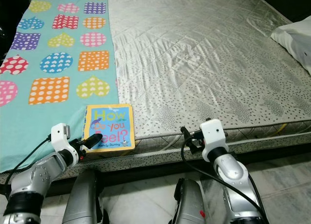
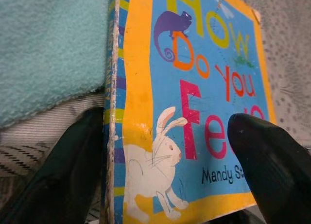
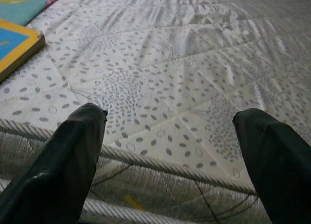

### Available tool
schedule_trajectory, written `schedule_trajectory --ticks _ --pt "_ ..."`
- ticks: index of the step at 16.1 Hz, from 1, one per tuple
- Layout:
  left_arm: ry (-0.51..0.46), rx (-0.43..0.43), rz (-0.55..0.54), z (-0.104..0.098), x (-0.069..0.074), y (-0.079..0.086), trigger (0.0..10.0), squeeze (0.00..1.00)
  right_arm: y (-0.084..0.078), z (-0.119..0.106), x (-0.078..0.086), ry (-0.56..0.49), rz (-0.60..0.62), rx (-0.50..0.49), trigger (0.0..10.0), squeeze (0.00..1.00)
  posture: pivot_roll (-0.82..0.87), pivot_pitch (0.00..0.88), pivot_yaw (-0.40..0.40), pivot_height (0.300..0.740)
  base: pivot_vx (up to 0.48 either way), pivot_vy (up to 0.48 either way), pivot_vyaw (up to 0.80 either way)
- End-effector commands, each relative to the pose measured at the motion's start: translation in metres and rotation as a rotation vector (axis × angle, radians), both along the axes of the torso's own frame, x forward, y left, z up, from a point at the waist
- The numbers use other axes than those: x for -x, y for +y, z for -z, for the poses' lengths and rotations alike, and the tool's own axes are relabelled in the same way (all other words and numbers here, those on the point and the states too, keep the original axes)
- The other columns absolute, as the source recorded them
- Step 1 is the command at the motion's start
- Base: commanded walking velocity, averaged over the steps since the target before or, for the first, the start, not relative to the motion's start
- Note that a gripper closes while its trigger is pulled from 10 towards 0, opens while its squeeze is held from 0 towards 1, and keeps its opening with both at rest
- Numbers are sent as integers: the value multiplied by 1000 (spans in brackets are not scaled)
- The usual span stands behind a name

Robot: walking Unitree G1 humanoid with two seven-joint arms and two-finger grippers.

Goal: Clean up the room

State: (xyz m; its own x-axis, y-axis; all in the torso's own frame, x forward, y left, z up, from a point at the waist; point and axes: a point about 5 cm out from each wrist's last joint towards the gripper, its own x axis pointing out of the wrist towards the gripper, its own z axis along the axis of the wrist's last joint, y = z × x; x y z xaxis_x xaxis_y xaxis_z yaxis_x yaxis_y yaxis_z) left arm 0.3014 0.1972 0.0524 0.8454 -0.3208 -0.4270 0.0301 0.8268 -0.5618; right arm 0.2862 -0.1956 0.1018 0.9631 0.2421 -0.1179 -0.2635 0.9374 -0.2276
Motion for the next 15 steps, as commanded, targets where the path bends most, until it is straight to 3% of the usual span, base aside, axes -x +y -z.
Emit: schedule_trajectory --ticks 1,4,15 --pt "70 57 38 14 7 -7 0 0 -2 1 1 4 -6 14 10000 0 -108 154 -73 537 0 0 0" --pt "52 121 62 12 2 -9 0 0 -3 -2 -2 -10 -4 23 10000 0 -116 144 -77 537 0 0 0" --pt "-71 302 -10 -4 -15 -5 0 0 0 -7 -8 -45 -9 33 10000 0 -117 133 -72 537 0 0 0"
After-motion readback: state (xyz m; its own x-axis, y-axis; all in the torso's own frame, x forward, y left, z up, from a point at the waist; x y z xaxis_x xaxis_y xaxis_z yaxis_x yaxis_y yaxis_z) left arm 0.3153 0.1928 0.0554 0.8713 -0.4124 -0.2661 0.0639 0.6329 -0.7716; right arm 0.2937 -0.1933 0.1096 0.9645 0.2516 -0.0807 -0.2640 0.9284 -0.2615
